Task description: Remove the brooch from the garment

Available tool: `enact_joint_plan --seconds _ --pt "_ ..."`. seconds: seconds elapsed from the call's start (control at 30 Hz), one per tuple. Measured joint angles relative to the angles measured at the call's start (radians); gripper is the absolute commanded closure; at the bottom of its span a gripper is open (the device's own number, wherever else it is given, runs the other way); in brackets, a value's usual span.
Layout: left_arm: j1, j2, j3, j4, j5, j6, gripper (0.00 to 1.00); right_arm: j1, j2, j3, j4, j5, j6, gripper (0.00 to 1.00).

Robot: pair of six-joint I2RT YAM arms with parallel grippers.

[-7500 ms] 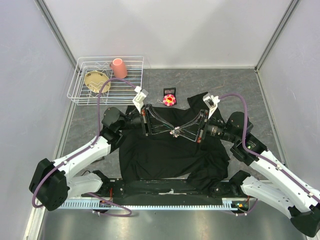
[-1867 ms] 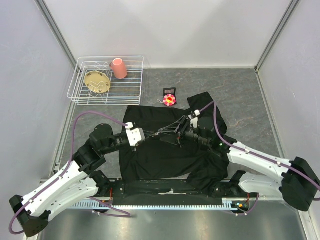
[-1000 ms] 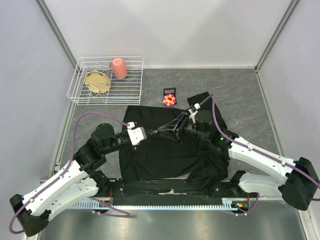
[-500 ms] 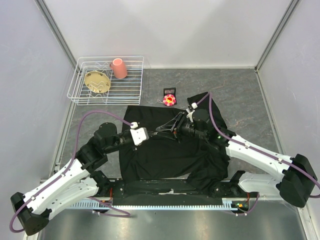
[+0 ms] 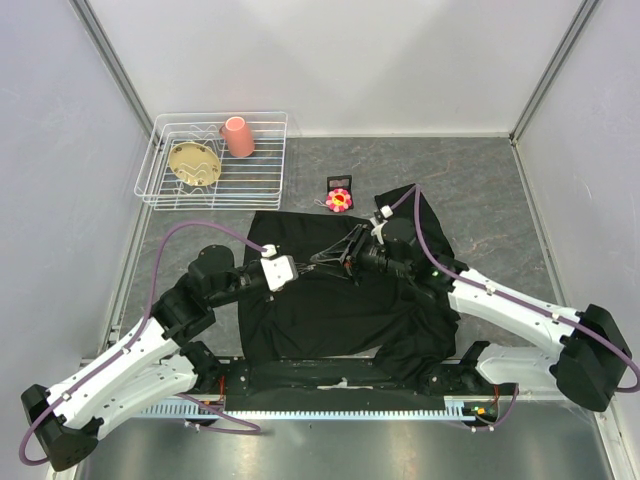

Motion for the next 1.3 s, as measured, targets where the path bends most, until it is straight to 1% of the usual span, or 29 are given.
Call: enact_joint_plan --seconds 0.23,0.4,0.47,0.6,0.67,0.73,0.87,0.9,1.1,1.2,1.3 --pt "0.000 -0.003 0.000 -0.003 0.000 0.000 0.98 0.006 0.032 0.000 0.004 -0.002 0.002 0.63" --pt "0.000 -0.009 0.000 -0.004 0.000 0.000 0.98 0.010 0.039 0.000 0.008 -0.002 0.005 0.68" --pt "0.000 -0.010 0.000 -0.004 0.001 0.000 0.98 0.010 0.039 0.000 0.010 -0.003 0.007 0.72" --pt "0.000 -0.010 0.000 -0.004 0.001 0.000 0.98 0.011 0.039 0.000 0.015 -0.003 0.014 0.75" --pt "0.000 -0.009 0.000 -0.004 0.001 0.000 0.98 0.011 0.039 0.000 0.015 -0.002 0.016 0.80" --pt "0.000 -0.009 0.000 -0.005 0.003 0.000 0.98 0.011 0.039 0.000 0.016 0.000 0.020 0.84" --pt "0.000 -0.009 0.000 -0.005 0.008 0.000 0.98 0.011 0.041 0.000 0.021 0.005 0.029 0.98" --pt "0.000 -0.009 0.000 -0.005 0.008 0.000 0.98 0.011 0.041 0.000 0.022 0.006 0.031 1.00" --pt "0.000 -0.010 0.000 -0.003 0.008 0.000 0.98 0.011 0.043 -0.001 0.025 0.011 0.037 1.00" --pt "0.000 -0.012 0.000 -0.004 0.008 0.000 0.98 0.012 0.043 -0.018 0.062 0.014 0.037 1.00" --pt "0.000 -0.012 0.000 -0.005 0.008 0.000 0.93 0.014 0.043 -0.048 0.125 0.019 0.037 1.00"
